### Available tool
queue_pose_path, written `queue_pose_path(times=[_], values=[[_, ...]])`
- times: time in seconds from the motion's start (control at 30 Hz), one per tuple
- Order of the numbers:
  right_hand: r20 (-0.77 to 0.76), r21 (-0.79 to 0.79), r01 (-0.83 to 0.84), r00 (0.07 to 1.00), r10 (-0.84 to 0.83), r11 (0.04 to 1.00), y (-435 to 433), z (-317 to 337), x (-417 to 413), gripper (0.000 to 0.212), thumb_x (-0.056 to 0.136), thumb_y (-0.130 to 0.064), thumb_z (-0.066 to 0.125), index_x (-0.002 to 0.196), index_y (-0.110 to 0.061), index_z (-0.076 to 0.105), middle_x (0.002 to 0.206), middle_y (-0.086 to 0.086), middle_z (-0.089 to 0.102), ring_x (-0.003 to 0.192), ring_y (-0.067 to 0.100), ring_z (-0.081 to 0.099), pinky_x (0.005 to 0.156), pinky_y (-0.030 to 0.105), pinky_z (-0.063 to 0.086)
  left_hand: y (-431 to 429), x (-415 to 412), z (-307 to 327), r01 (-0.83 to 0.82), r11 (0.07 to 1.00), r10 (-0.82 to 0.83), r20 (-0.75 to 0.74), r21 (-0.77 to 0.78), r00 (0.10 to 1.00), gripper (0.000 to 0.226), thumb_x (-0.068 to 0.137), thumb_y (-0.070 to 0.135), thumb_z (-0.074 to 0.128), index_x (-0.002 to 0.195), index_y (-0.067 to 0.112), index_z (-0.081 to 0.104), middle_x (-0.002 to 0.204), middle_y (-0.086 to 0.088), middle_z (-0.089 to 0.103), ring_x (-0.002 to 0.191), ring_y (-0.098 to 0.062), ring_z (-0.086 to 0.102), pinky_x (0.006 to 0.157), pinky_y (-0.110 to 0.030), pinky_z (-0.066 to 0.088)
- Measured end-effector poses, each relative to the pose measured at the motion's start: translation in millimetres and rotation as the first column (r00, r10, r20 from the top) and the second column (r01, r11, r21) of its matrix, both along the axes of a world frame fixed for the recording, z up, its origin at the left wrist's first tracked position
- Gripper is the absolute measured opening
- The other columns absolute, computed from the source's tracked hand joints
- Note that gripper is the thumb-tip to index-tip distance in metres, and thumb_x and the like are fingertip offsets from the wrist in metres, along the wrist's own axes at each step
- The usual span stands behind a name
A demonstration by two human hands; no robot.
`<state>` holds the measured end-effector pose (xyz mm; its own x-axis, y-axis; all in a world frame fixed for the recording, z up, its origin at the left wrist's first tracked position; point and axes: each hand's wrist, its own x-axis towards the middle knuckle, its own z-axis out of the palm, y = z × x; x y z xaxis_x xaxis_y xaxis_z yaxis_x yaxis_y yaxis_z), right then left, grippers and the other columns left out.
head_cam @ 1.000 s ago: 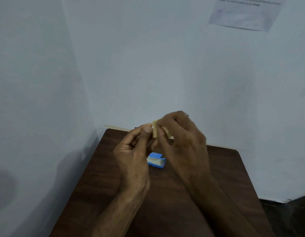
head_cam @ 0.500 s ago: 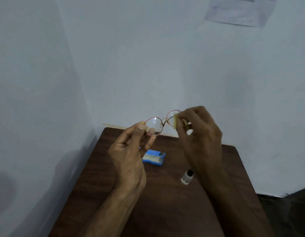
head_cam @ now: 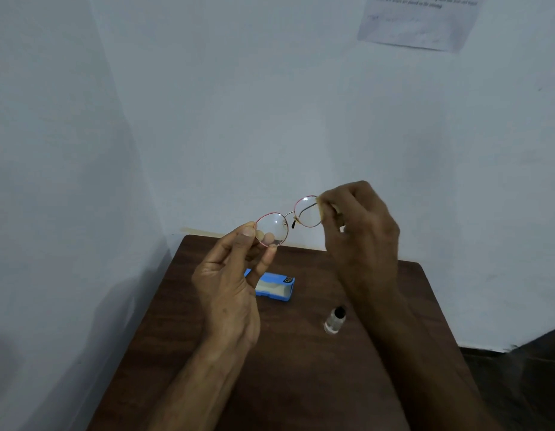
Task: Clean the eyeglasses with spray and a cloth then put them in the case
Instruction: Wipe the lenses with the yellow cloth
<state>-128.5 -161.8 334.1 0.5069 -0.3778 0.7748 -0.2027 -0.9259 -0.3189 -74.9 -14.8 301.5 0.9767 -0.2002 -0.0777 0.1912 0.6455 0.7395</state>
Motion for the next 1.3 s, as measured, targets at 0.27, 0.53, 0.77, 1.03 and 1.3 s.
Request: queue_pose_path(times=[0.27, 0.53, 0.77, 1.03, 1.3], values=[[0.027, -0.043, -0.029, 0.999, 0.031, 0.999, 12, 6, -2, 0.01, 0.092, -0.002, 0.075, 0.097, -0.011, 0.075, 0.1, 0.003, 0.069, 0.082, 0.023, 0.063, 0.064, 0.042, 0.055, 0, -6, 1, -0.005, 0.999, 0.002, 0.051, 0.047, 0.999, 0.028, 0.08, 0.019, 0.075, 0.105, 0.005, 0.077, 0.091, -0.009, 0.081, 0.083, -0.021, 0.08, 0.071, -0.028, 0.064], [0.002, 0.025, -0.273, 0.962, 0.273, 0.962, 71, -2, -7, 0.01, 0.094, -0.008, 0.069, 0.099, -0.011, 0.076, 0.101, 0.002, 0.071, 0.086, 0.019, 0.067, 0.075, 0.036, 0.058, -3, -9, -1, -0.021, 0.998, 0.02, 0.029, 0.064, 0.999, 0.015, 0.093, 0.014, 0.073, 0.104, 0.007, 0.08, 0.103, -0.013, 0.08, 0.091, -0.024, 0.077, 0.071, -0.028, 0.06], [0.032, -0.013, -0.083, 0.996, 0.084, 0.996, 44, 6, -4, 0.008, 0.091, -0.005, 0.074, 0.094, -0.013, 0.075, 0.098, 0.001, 0.069, 0.082, 0.021, 0.063, 0.066, 0.038, 0.053, -2, -12, 6, -0.001, 1.0, 0.001, -0.007, 0.008, 1.0, 0.012, 0.092, 0.008, 0.072, 0.102, 0.007, 0.08, 0.097, -0.012, 0.081, 0.085, -0.021, 0.079, 0.072, -0.029, 0.064], [-0.001, -0.018, -0.106, 0.994, 0.106, 0.994, 50, -1, -7, 0.009, 0.09, -0.002, 0.074, 0.088, -0.011, 0.072, 0.094, 0.002, 0.065, 0.078, 0.022, 0.061, 0.064, 0.041, 0.052, -6, -11, 2, -0.019, 1.0, 0.019, -0.013, 0.01, 1.0, 0.015, 0.094, 0.007, 0.072, 0.106, 0.001, 0.079, 0.093, -0.012, 0.079, 0.079, -0.018, 0.077, 0.068, -0.026, 0.062], [-0.045, 0.009, -0.154, 0.987, 0.155, 0.988, 54, -5, -13, 0.008, 0.089, -0.007, 0.076, 0.088, -0.014, 0.071, 0.093, 0.0, 0.062, 0.075, 0.02, 0.06, 0.066, 0.031, 0.047, -5, -3, 1, -0.022, 0.999, 0.021, -0.024, -0.037, 1.0, 0.014, 0.093, 0.009, 0.072, 0.104, 0.005, 0.079, 0.096, -0.012, 0.08, 0.085, -0.022, 0.078, 0.071, -0.028, 0.063]])
